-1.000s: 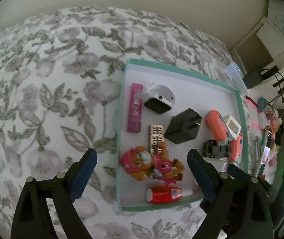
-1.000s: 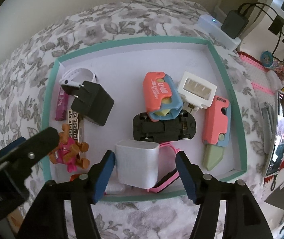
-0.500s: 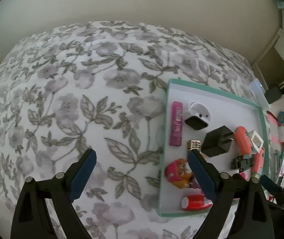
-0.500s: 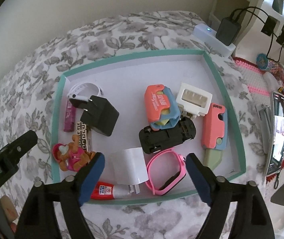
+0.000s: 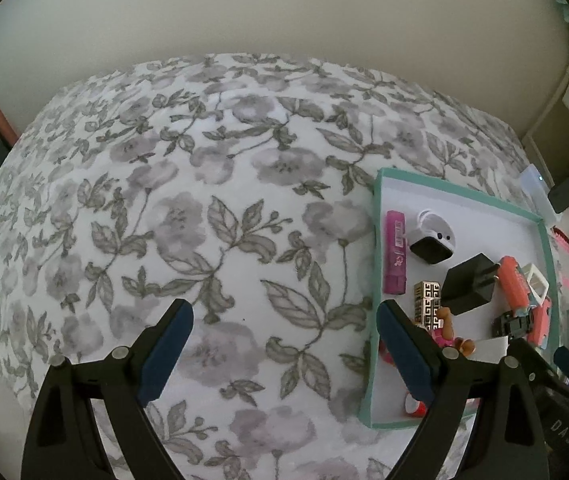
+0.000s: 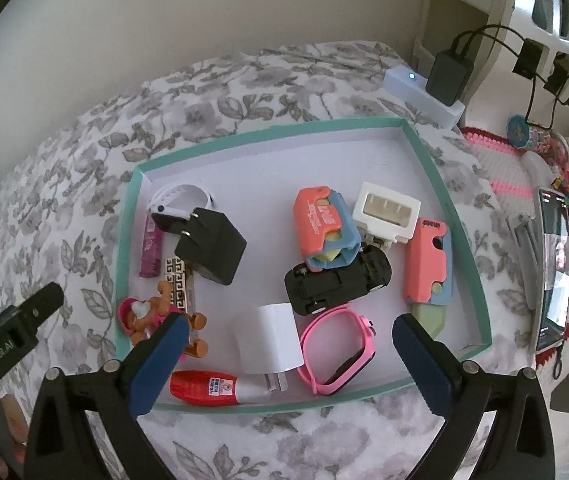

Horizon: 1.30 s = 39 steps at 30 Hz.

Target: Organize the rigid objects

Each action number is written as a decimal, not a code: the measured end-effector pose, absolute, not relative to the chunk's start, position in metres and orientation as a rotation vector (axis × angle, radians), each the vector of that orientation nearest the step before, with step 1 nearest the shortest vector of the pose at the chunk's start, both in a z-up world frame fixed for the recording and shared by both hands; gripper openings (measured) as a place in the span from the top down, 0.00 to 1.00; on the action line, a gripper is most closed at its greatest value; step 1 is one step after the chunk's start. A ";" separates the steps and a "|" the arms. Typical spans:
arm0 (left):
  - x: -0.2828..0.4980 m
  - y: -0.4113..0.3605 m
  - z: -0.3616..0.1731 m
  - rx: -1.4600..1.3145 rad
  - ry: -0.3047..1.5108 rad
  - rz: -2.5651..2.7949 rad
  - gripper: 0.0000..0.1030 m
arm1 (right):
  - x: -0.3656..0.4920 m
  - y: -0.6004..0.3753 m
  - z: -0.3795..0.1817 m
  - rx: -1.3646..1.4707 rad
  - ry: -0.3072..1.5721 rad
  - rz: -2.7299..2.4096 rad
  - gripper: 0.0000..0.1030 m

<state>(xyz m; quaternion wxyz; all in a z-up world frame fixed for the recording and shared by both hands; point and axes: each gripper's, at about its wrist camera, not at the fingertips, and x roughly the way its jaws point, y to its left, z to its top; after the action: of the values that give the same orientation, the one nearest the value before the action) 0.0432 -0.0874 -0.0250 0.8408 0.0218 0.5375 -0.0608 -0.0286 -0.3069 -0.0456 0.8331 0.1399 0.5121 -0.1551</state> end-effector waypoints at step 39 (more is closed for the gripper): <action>0.010 -0.078 0.008 0.122 1.014 -0.090 0.09 | -0.052 -0.291 -0.013 0.246 0.960 -0.331 0.00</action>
<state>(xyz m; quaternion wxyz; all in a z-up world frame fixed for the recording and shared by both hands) 0.0101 -0.0784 0.0076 0.8714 0.0583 0.4852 -0.0432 -0.0522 -0.2912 -0.0132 0.8665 0.1177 0.4585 -0.1582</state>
